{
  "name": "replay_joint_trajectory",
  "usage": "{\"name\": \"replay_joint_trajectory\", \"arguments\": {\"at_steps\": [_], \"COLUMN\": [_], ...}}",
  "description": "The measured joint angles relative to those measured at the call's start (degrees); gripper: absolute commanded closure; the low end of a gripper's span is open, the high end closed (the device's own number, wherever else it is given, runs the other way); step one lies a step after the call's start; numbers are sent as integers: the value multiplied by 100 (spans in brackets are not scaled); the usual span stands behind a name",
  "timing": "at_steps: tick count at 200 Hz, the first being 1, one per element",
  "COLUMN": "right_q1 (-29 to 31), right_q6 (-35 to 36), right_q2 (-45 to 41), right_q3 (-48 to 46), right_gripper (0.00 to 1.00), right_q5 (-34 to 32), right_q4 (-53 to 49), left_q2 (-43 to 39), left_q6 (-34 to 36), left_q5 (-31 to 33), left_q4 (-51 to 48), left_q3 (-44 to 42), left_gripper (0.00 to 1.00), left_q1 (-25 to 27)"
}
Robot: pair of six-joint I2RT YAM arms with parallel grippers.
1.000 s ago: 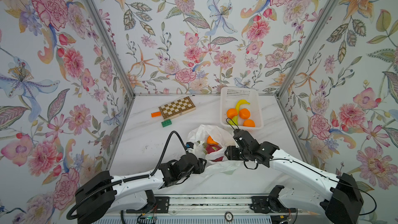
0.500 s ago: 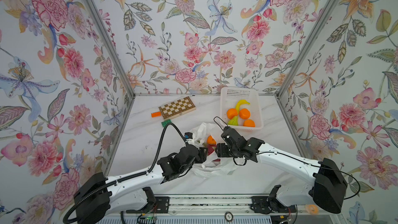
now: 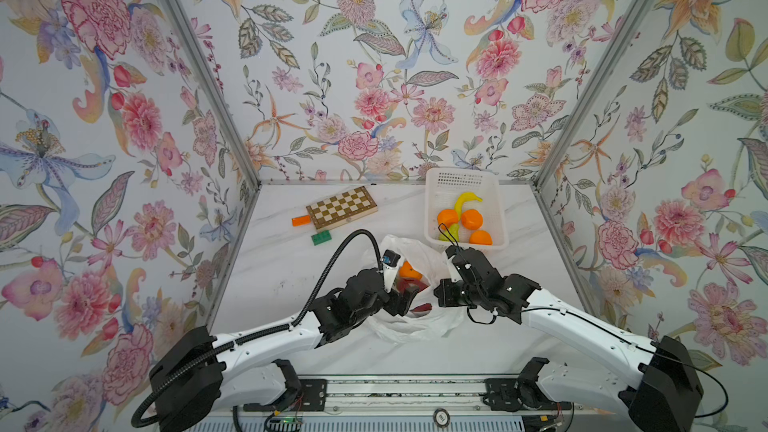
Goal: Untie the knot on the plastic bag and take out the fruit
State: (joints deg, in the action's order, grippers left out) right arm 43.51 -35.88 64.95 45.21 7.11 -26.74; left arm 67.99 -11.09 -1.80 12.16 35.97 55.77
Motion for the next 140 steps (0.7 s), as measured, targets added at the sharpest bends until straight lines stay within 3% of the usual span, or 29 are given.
{"name": "replay_joint_trajectory", "arguments": {"at_steps": [35,60,91,140], "right_q1": [-214,-393,-575,-750], "right_q6": [382,529,603,682], "right_q2": [-461,-623,-785,-874], "right_q3": [-140,-234,-304,-304], "right_gripper": [100,100,100,100], "right_q5": [216,380,498,704], "right_q4": [-326,-487,-629,-699], "left_q2": [83,256,387,1191], "left_q6": [2621,4035,5167,6282], "left_q5": [-507,-1108,-1873,-2393], "left_q4": [-514,-850,-1233,-1980], "left_q3": [695,984,999,1423], "left_gripper": [10,10,13,20], "left_q1": [-68,-437,-938,-964]}}
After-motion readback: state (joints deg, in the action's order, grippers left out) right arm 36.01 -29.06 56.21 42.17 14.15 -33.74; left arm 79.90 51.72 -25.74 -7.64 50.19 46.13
